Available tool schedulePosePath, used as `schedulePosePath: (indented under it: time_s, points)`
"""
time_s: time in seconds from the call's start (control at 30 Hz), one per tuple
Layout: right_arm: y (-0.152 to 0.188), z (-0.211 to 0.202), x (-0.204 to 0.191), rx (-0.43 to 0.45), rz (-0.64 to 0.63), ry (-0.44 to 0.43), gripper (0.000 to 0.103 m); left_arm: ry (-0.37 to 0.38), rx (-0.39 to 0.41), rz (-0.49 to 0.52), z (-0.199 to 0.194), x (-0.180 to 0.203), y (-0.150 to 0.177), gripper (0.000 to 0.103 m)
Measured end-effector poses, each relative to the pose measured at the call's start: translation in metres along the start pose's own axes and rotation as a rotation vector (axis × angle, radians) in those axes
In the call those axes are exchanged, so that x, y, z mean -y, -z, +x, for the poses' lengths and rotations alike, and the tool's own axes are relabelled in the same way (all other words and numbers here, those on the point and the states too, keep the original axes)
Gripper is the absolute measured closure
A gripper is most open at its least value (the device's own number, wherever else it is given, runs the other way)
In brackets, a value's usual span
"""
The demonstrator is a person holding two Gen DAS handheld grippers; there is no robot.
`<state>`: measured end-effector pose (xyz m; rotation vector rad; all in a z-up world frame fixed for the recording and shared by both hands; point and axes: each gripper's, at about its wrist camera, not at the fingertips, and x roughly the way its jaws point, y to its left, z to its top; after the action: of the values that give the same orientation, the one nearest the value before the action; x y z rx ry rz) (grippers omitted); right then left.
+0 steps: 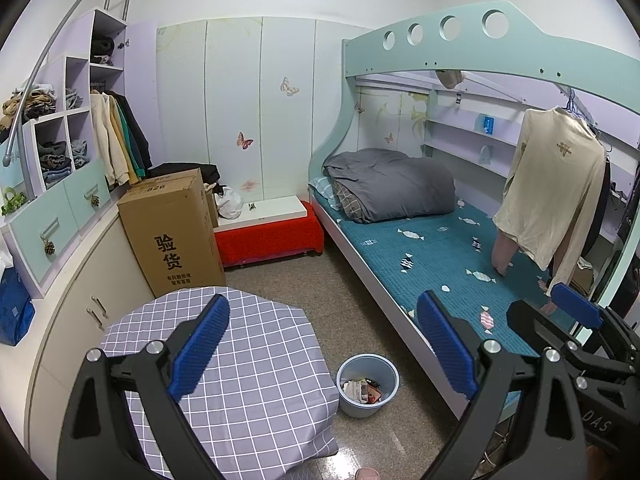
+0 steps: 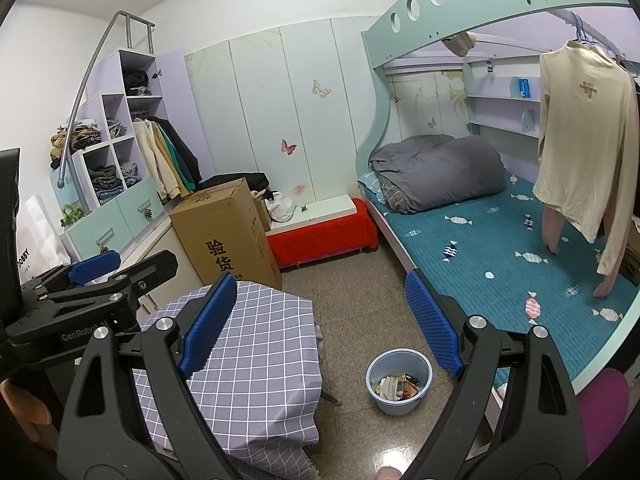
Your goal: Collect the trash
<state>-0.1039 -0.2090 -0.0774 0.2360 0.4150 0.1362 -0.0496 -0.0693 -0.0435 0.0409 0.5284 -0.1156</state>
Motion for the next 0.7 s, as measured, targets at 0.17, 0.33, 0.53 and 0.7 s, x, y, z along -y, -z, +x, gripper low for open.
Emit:
schedulePosePath:
  time_s: [0.17, 0.33, 0.53, 0.7]
  points:
    - [-0.0007, 0.0010, 0.0001, -0.005, 0.000, -0.001, 0.018, 0.000, -0.001, 0.000, 0.0002, -0.0001, -0.0003, 0.010]
    - [-0.0014, 0.0018, 0.0006, -0.004, 0.001, -0.001, 0.018, 0.000, 0.000, 0.000, 0.0003, -0.0007, -0.0004, 0.010]
    - [-0.0010, 0.0016, -0.0003, -0.006, 0.001, 0.001, 0.018, 0.000, 0.001, 0.001, 0.0009, -0.0013, -0.0003, 0.010]
    - [-0.0003, 0.0018, -0.0012, -0.007, 0.001, 0.000, 0.018, -0.001, 0.000, 0.000, 0.0011, -0.0015, -0.0003, 0.010]
